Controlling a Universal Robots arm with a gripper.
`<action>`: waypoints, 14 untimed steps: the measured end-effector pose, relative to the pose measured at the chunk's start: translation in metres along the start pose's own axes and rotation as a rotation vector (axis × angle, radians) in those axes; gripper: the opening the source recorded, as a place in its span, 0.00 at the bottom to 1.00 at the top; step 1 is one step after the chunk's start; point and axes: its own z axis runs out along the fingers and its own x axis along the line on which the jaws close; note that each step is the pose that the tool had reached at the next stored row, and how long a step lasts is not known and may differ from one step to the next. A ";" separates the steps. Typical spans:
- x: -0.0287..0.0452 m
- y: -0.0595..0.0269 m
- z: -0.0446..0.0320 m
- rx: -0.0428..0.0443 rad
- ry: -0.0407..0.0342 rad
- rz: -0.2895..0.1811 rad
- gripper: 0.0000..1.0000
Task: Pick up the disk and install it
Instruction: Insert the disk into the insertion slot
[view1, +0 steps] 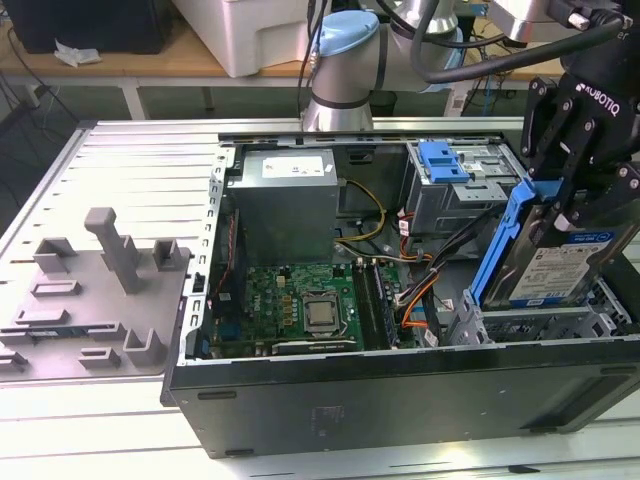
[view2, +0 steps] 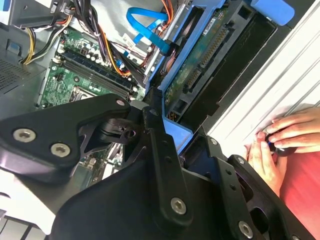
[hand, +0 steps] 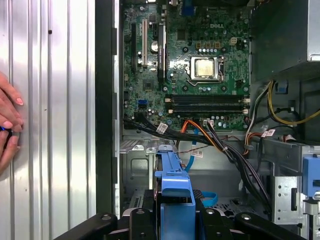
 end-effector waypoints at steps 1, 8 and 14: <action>0.0000 0.0000 0.0003 -0.0001 -0.0001 0.000 0.36; -0.0001 0.0000 0.0029 0.0000 0.0000 0.000 0.36; -0.0001 0.0000 0.0050 0.0000 -0.0001 0.000 0.36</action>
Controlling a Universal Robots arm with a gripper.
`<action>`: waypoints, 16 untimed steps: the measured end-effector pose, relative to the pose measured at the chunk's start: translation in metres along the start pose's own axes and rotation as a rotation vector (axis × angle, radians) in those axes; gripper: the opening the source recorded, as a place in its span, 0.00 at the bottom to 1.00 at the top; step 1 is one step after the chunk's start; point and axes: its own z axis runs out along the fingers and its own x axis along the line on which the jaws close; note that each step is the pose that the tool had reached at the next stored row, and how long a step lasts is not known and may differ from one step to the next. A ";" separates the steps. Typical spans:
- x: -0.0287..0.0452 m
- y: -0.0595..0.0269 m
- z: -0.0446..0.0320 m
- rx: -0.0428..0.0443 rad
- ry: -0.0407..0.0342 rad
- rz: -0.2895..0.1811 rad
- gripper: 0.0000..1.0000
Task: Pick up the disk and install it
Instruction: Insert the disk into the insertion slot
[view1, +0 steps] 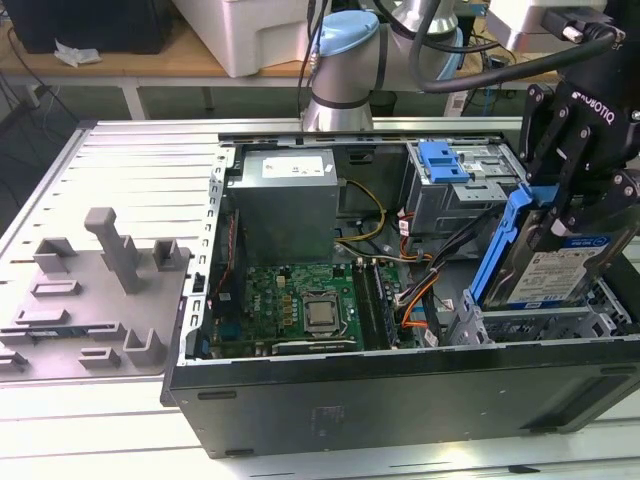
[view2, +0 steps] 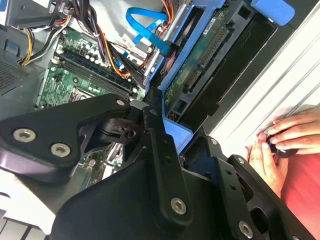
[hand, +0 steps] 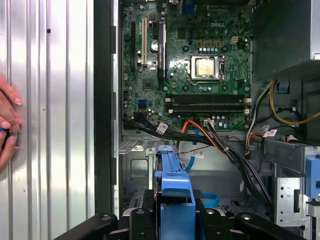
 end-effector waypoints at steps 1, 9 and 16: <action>0.0000 0.0000 0.0003 0.0000 0.0000 0.000 0.36; -0.0001 0.0000 0.0033 0.0000 0.0001 0.000 0.36; -0.0001 0.0000 0.0057 0.0000 0.0000 0.000 0.36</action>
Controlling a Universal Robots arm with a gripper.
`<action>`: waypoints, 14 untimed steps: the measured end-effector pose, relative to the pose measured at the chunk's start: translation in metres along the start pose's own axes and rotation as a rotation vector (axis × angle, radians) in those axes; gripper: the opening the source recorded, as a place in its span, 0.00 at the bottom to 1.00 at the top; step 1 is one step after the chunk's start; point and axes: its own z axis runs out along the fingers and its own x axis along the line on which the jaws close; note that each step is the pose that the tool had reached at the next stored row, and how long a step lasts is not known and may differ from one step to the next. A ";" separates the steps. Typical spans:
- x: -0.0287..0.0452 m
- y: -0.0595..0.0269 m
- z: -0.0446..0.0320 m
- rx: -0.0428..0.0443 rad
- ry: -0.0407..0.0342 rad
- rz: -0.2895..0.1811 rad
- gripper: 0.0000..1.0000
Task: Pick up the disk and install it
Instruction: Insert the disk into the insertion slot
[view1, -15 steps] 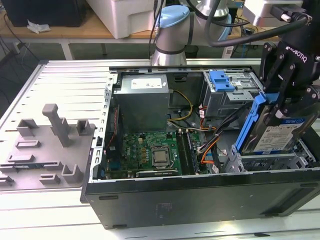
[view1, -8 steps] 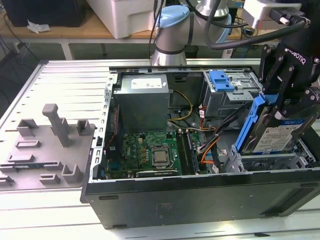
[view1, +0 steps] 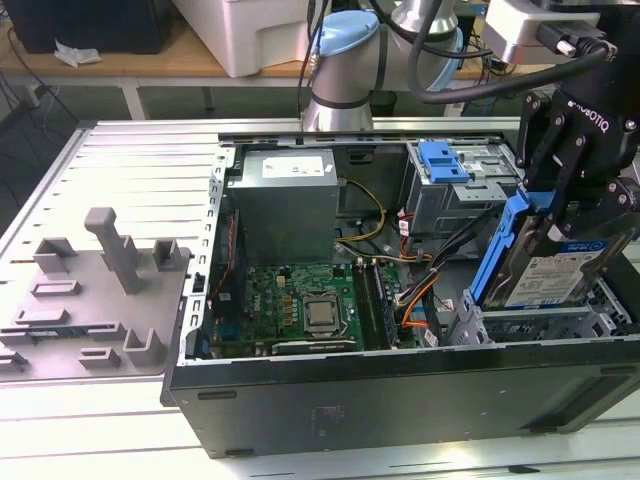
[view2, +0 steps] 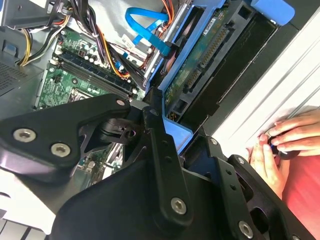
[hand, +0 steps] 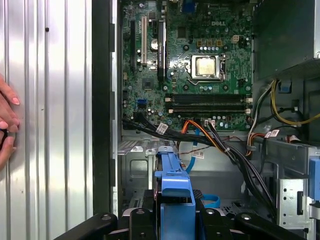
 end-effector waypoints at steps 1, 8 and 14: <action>0.0000 0.0000 0.0003 0.0000 0.0001 0.000 0.36; -0.0001 0.0000 0.0029 0.0000 0.0000 0.000 0.36; -0.0001 0.0000 0.0047 0.0000 0.0001 0.000 0.36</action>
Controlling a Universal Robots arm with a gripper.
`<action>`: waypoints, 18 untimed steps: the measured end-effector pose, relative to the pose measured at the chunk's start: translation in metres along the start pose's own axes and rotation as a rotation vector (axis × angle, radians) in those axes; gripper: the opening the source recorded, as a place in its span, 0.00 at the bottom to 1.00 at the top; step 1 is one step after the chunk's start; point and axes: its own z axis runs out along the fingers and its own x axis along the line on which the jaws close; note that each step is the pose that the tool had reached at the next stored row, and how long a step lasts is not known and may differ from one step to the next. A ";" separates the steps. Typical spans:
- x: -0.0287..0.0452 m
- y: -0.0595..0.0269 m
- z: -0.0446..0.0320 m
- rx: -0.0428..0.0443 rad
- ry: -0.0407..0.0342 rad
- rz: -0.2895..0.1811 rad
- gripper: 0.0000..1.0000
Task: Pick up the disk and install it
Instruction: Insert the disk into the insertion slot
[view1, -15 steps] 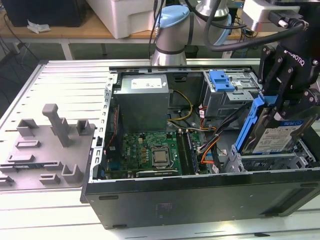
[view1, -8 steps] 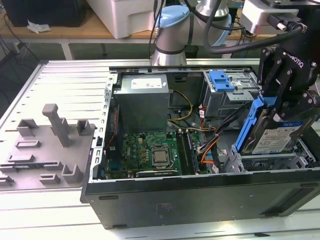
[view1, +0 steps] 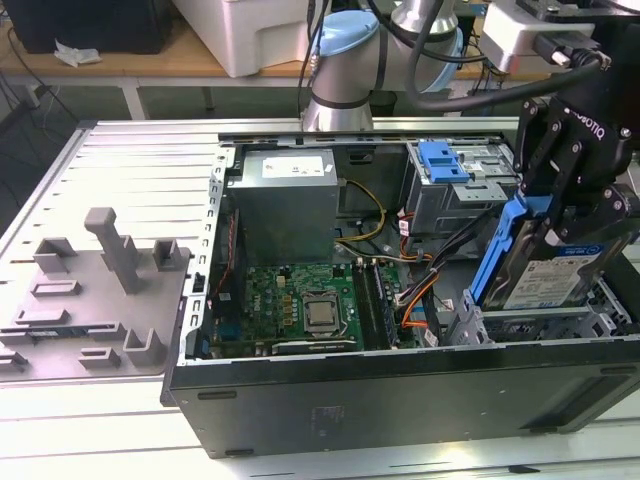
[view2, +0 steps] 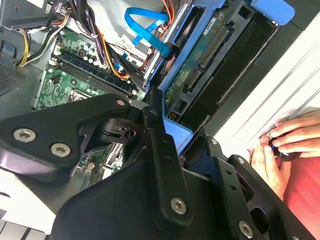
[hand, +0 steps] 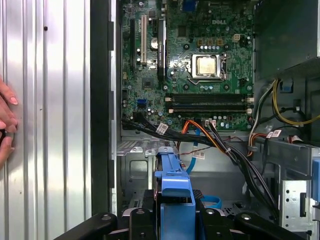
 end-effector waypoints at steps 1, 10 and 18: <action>0.0000 0.0000 0.0003 0.0000 -0.0001 0.000 0.36; -0.0001 0.0000 0.0034 0.0000 0.0000 0.000 0.36; -0.0001 0.0000 0.0070 0.0000 0.0000 0.000 0.36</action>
